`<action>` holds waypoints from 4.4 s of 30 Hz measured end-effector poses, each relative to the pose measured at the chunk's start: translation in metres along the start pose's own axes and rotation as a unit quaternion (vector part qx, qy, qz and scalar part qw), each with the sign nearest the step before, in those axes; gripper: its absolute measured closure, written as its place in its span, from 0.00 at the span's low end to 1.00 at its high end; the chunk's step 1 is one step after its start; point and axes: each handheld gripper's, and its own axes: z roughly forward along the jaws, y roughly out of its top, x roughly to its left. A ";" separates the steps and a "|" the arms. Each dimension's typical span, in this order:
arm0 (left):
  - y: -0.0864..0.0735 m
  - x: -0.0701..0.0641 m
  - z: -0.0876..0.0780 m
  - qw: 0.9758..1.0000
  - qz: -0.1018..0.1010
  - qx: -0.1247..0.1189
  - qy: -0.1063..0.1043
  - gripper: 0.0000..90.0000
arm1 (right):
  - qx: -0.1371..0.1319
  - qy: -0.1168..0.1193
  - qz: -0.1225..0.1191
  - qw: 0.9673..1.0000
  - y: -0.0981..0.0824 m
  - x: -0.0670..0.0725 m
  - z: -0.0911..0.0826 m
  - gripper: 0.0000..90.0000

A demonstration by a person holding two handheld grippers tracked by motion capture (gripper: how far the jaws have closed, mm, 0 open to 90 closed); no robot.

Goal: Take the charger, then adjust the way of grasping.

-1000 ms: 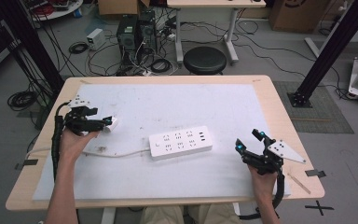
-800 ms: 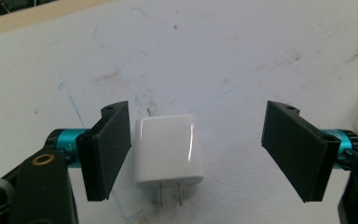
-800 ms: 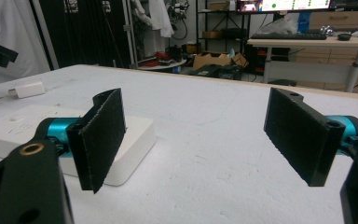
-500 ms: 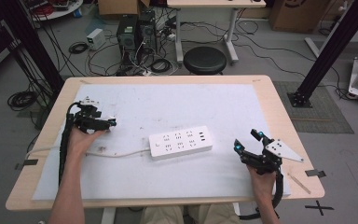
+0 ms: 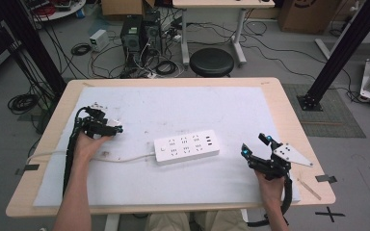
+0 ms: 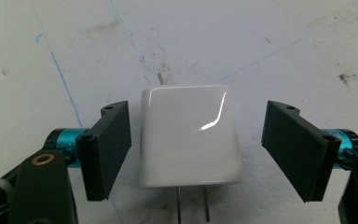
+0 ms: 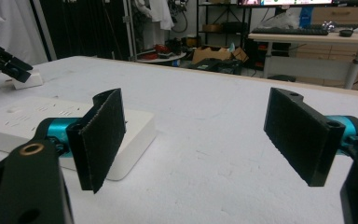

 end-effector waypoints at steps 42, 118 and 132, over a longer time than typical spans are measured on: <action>-0.007 -0.006 0.006 0.999 0.019 0.002 0.032 0.47 | 0.005 -0.004 0.001 1.000 0.000 0.001 0.000 0.24; -0.017 -0.162 -0.066 0.966 0.136 -0.215 -0.053 0.47 | 0.009 0.009 0.007 1.000 0.000 0.002 0.001 0.24; -0.019 -0.204 -0.046 0.956 0.195 -0.211 -0.065 0.47 | 0.008 0.020 0.003 1.000 0.000 0.004 0.001 0.24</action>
